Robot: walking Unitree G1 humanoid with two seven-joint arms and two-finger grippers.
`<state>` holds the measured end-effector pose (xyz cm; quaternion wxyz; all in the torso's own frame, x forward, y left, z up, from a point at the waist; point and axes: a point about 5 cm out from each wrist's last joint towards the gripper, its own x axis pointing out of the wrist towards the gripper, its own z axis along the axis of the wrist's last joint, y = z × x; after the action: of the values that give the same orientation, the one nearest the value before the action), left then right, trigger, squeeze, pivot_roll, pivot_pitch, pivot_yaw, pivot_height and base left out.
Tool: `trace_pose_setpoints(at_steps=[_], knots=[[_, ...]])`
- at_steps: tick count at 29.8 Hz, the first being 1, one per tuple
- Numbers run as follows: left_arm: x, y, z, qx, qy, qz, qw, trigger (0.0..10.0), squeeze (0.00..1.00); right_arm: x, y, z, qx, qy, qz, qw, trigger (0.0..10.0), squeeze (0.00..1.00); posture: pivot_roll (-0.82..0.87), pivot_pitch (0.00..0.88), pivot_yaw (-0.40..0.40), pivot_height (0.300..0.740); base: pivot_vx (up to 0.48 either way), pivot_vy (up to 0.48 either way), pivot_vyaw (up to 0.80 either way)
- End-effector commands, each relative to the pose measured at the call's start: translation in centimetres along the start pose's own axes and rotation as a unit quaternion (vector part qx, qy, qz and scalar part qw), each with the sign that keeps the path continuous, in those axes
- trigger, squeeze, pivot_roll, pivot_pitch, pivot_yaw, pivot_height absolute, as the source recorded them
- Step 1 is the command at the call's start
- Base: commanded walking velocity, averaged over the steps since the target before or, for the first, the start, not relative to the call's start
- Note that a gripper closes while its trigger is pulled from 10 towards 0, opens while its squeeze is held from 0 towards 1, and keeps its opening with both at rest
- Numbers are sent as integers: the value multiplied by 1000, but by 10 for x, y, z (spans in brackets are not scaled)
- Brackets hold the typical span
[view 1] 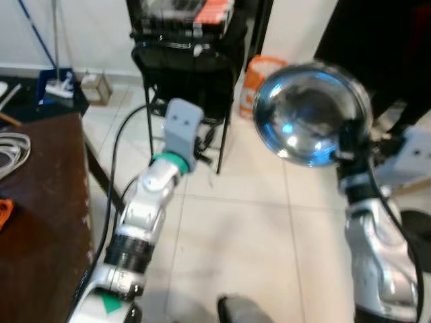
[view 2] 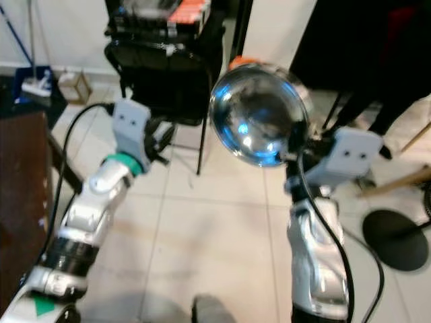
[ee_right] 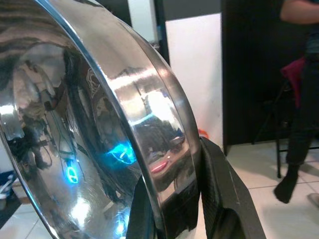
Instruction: Setting the table
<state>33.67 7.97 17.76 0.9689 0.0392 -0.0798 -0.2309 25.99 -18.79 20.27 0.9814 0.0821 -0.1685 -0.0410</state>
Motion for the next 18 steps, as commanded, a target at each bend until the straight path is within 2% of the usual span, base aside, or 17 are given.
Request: trace_pose_setpoints(at_steps=[1,18], knots=[[-2,1,-7,-2,14,1,1000,10000,0,-2,-1,1,-1,-4,-1,1000,10000,0,-58,0,49,740,0,0,-800],[-2,0,-8,-5,15,-1,1000,10000,0,-2,-1,0,-3,-2,-1,1000,10000,0,-60,0,49,740,0,0,-800]])
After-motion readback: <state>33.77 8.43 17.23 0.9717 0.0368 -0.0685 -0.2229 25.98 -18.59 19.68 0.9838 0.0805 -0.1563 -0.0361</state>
